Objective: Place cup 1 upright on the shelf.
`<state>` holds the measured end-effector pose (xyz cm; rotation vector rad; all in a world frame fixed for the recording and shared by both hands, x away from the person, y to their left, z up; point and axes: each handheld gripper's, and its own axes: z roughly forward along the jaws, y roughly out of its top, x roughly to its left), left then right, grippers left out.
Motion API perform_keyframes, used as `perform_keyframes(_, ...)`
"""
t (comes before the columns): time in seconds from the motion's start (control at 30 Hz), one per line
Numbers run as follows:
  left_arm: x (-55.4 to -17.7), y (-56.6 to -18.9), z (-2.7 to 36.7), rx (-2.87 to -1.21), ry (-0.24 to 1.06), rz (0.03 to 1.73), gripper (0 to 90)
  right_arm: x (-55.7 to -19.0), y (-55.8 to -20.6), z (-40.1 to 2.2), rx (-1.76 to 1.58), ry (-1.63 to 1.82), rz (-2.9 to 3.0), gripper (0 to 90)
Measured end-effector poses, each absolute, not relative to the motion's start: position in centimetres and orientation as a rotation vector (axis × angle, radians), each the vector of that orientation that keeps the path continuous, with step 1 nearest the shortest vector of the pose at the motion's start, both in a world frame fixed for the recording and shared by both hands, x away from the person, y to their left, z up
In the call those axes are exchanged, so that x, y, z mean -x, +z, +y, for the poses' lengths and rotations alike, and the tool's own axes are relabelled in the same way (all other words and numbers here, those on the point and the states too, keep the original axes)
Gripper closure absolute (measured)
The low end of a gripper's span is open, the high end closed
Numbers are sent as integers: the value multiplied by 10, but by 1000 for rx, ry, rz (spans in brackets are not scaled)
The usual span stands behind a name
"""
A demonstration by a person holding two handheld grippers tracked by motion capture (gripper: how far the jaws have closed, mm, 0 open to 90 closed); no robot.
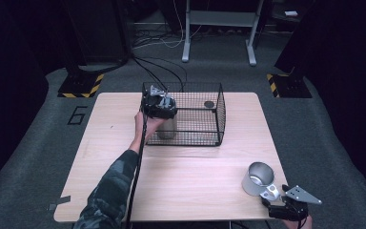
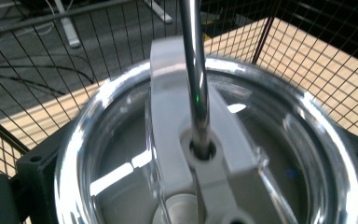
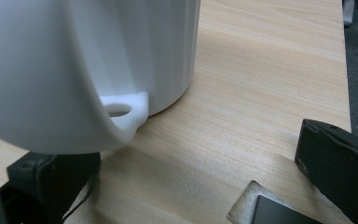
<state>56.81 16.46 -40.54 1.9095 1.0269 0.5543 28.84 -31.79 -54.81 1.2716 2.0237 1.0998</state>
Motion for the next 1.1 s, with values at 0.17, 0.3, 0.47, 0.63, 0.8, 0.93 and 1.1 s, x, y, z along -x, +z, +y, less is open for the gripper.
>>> perform_keyframes(0.17,-564,-398,161,-1918,605,997,22,-289,-548,-318,-1272,1099,2024,0)
perform_keyframes(0.3,-558,-389,163,-1897,652,987,0,-289,-548,-318,-1267,1099,2026,0)
perform_keyframes(0.47,-551,-371,169,-1861,653,973,0,-289,-548,-318,-1267,1098,2025,0)
perform_keyframes(0.63,-536,-350,175,-1864,669,911,0,-289,-548,-318,-1268,1098,2025,0)
perform_keyframes(0.8,-520,-338,181,-1896,641,871,0,-289,-548,-318,-1269,1098,2022,0)
perform_keyframes(0.93,-508,-332,185,-1917,642,844,0,-289,-548,-318,-1270,1098,2020,0)
perform_keyframes(1.1,-492,-330,186,-1963,643,802,1,-289,-548,-318,-1270,1097,2019,0)
